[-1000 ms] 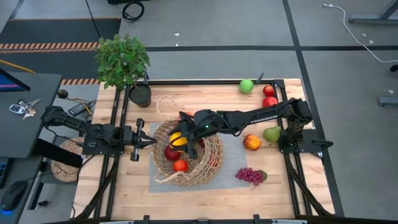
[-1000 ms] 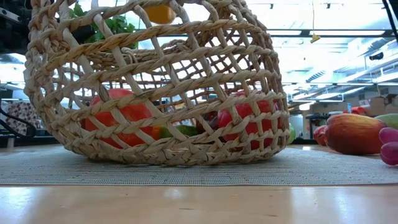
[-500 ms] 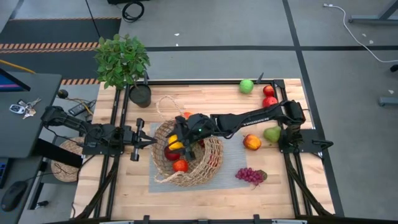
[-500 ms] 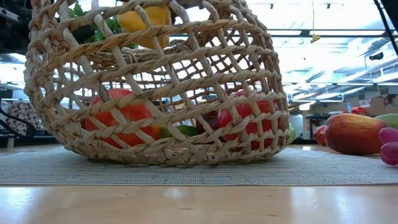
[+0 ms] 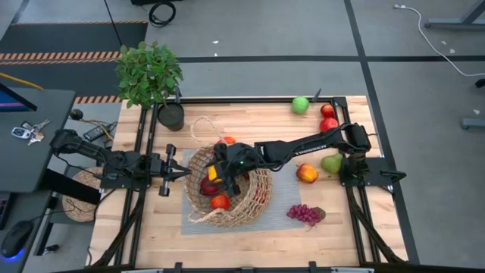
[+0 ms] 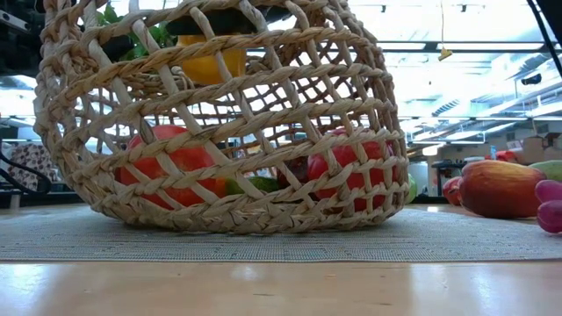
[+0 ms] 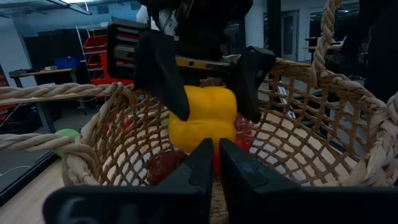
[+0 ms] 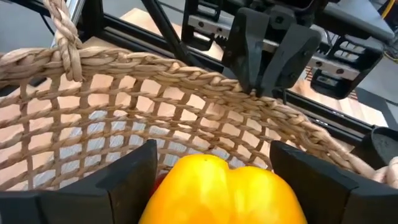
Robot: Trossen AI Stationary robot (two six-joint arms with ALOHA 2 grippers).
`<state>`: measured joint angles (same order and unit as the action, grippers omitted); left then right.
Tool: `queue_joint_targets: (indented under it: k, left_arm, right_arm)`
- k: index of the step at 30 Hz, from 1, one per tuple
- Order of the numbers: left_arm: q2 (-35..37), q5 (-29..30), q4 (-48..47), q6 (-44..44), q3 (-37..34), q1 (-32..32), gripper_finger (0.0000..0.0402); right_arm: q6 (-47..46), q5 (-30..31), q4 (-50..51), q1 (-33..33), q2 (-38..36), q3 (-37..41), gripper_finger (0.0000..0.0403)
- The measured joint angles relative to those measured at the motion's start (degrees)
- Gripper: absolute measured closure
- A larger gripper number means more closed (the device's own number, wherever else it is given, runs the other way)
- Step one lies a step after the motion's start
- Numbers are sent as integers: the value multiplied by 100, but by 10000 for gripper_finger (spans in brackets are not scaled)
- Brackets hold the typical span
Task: Build produce basket
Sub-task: Put the yellow bell pepper into the brown woven basket, then put the red apple into the brown woven basket
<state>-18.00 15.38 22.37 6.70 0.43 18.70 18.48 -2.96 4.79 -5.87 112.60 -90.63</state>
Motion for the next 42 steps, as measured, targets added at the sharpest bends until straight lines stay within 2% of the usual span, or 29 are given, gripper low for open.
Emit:
queue_joint_targets:
  k: [10, 12, 20, 25, 29, 34, 38, 42]
  left_arm:
    - [0, 0, 0, 0, -1, 0, 369]
    - [0, 2, 0, 0, -1, 0, 367]
    - [2, 0, 2, 0, 0, 0, 372]
    - [0, 0, 1, 0, 0, 1, 371]
    - [1, 1, 1, 0, -2, 2, 366]
    - [2, 1, 2, 0, -1, 0, 369]
    - [0, 0, 2, 0, 0, 0, 374]
    - [0, 0, 2, 0, -2, 0, 370]
  right_arm:
    - [-76, 57, -70, 15, 0, 0, 27]
    - [-64, 223, -177, 13, -27, -2, 20]
    - [302, 1189, -392, -13, -627, -489, 27]
    - [298, 1647, -99, 6, -1532, -279, 45]
    - [-155, 1723, 220, 9, -2157, 274, 55]
    - [-922, 2237, 209, -48, -3037, 1548, 56]
    - [-1606, 2260, 348, -134, -3770, 2714, 56]
    - [-2111, 2477, 468, -352, -4697, 3558, 56]
